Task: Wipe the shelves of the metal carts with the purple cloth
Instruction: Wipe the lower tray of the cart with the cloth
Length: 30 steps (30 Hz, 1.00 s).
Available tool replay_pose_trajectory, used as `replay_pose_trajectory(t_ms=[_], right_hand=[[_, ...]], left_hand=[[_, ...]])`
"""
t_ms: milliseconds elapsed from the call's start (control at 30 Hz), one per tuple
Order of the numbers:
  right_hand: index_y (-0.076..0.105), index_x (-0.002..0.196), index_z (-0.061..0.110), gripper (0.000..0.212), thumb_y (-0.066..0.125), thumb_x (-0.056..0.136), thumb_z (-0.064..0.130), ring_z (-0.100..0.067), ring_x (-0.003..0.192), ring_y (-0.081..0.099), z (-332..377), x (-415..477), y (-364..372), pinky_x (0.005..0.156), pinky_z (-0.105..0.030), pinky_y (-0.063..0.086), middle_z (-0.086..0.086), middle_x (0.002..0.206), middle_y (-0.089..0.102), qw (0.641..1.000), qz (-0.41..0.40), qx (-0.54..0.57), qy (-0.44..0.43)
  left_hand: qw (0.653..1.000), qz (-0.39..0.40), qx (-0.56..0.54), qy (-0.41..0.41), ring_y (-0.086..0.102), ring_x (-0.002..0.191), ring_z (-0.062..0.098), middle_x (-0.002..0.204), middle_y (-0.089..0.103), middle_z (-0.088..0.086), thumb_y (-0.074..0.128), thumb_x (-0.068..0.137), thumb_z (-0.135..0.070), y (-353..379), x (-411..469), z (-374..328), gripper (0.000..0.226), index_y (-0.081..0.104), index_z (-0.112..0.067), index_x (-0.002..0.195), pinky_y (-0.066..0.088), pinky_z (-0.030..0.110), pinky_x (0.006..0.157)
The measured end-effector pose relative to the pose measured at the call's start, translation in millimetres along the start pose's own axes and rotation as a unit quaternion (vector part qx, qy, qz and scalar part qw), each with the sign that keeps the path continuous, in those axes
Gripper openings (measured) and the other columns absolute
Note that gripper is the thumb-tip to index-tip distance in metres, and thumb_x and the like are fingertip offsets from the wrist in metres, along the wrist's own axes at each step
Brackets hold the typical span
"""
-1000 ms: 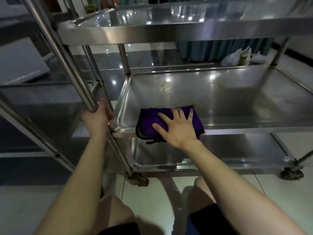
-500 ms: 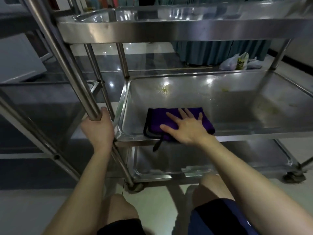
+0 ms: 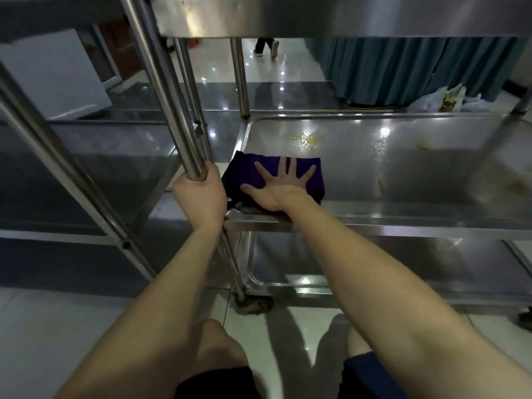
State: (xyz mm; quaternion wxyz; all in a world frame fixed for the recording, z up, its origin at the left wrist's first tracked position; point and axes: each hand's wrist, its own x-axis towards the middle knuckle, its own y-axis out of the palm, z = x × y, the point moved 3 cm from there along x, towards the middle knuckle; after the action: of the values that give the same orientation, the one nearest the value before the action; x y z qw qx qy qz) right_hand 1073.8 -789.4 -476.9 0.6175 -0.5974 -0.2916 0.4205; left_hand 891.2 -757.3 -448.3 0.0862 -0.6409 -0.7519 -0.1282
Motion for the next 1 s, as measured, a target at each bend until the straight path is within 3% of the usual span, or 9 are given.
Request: replay_pose_trajectory(t_ms=[67, 267, 367, 433, 567, 667, 733, 833, 1000], right_hand=[[-0.004, 0.168, 0.052, 0.093, 0.016, 0.088, 0.094, -0.044, 0.161, -0.026, 5.4, -18.8, 8.9, 0.104, -0.083, -0.029, -0.019, 0.178, -0.019, 1.0, 0.005, 0.001, -0.016], [0.002, 0.169, 0.053, 0.075, 0.024, 0.102, 0.078, -0.031, 0.164, -0.023, -15.6, -51.0, -3.5, 0.117, -0.075, -0.025, -0.006, 0.18, -0.017, 0.996, 0.049, 0.047, -0.05], [0.007, 0.168, 0.055, 0.075, 0.025, 0.1, 0.081, -0.026, 0.165, -0.02, -70.4, -66.9, -7.9, 0.122, -0.071, -0.023, -0.001, 0.181, -0.014, 0.997, 0.044, 0.064, -0.029], [0.009, 0.168, 0.057, 0.079, 0.026, 0.096, 0.086, -0.023, 0.166, -0.017, -123.4, -78.3, -13.6, 0.124, -0.069, -0.02, 0.002, 0.181, -0.011, 0.997, 0.032, 0.066, 0.006], [0.009, 0.167, 0.058, 0.085, 0.026, 0.091, 0.093, -0.021, 0.166, -0.014, -229.1, -97.4, -22.7, 0.126, -0.069, -0.016, 0.004, 0.181, -0.008, 0.994, 0.015, 0.06, 0.087], [0.007, 0.166, 0.059, 0.089, 0.023, 0.087, 0.097, -0.023, 0.166, -0.014, -270.3, -97.7, -21.6, 0.125, -0.072, -0.015, 0.003, 0.182, -0.009, 0.991, 0.012, 0.056, 0.119], [0.005, 0.166, 0.059, 0.095, 0.02, 0.082, 0.1, -0.027, 0.166, -0.015, -272.1, -89.6, -19.5, 0.122, -0.075, -0.016, 0.0, 0.182, -0.009, 0.99, 0.01, 0.052, 0.131], [0.0, 0.167, 0.058, 0.105, 0.013, 0.074, 0.106, -0.036, 0.165, -0.017, -253.3, -69.8, -19.1, 0.117, -0.082, -0.017, -0.008, 0.181, -0.011, 0.988, -0.001, 0.044, 0.15], [-0.006, 0.169, 0.05, 0.119, 0.004, 0.068, 0.111, -0.049, 0.163, -0.013, -171.7, -13.7, -29.6, 0.114, -0.087, -0.012, -0.019, 0.179, -0.011, 0.99, -0.014, 0.012, 0.141]], left_hand=[[1.0, -0.002, -0.006, -0.001, 0.045, 0.046, -0.002, 0.044, 0.046, -0.019, 0.066, 0.094, -0.021, -0.9, 0.8, -0.4, 0.045, 0.042, -0.025, 0.057, 0.036, 0.013, 0.048], [1.0, 0.013, -0.008, -0.013, 0.049, 0.047, -0.002, 0.046, 0.049, -0.018, 0.063, 0.083, -0.033, -4.8, 6.3, -2.5, 0.033, 0.047, -0.029, 0.056, 0.039, 0.018, 0.048], [0.998, 0.024, 0.015, -0.052, 0.058, 0.055, 0.015, 0.052, 0.051, -0.006, 0.064, 0.078, -0.039, -7.9, 16.3, 9.0, 0.033, 0.057, -0.025, 0.048, 0.047, 0.033, 0.054], [0.997, 0.03, 0.026, -0.06, 0.054, 0.063, 0.019, 0.058, 0.046, 0.001, 0.065, 0.075, -0.04, -7.6, 19.4, 11.7, 0.026, 0.061, -0.032, 0.05, 0.045, 0.041, 0.058], [0.997, 0.02, 0.032, -0.062, 0.043, 0.069, 0.019, 0.055, 0.037, -0.008, 0.066, 0.072, -0.039, -6.9, 17.9, 7.2, 0.018, 0.061, -0.048, 0.057, 0.039, 0.041, 0.06], [0.997, 0.018, 0.042, -0.067, 0.043, 0.067, 0.022, 0.065, 0.038, 0.006, 0.067, 0.074, -0.035, -6.5, 17.5, 5.9, 0.028, 0.053, -0.032, 0.05, 0.041, 0.049, 0.055], [0.997, 0.018, 0.038, -0.07, 0.045, 0.064, 0.023, 0.066, 0.04, 0.011, 0.067, 0.073, -0.036, -7.4, 16.8, 5.4, 0.033, 0.043, -0.025, 0.053, 0.046, 0.054, 0.053], [0.996, 0.024, 0.037, -0.073, 0.049, 0.062, 0.023, 0.064, 0.045, 0.012, 0.067, 0.073, -0.039, -8.6, 14.3, 5.6, 0.03, 0.045, -0.023, 0.062, 0.052, 0.055, 0.056], [0.999, 0.011, 0.022, -0.047, 0.05, 0.064, 0.024, 0.065, 0.044, 0.011, 0.065, 0.078, -0.036, -5.3, 10.4, 7.1, 0.031, 0.042, -0.026, 0.061, 0.052, 0.057, 0.059]])
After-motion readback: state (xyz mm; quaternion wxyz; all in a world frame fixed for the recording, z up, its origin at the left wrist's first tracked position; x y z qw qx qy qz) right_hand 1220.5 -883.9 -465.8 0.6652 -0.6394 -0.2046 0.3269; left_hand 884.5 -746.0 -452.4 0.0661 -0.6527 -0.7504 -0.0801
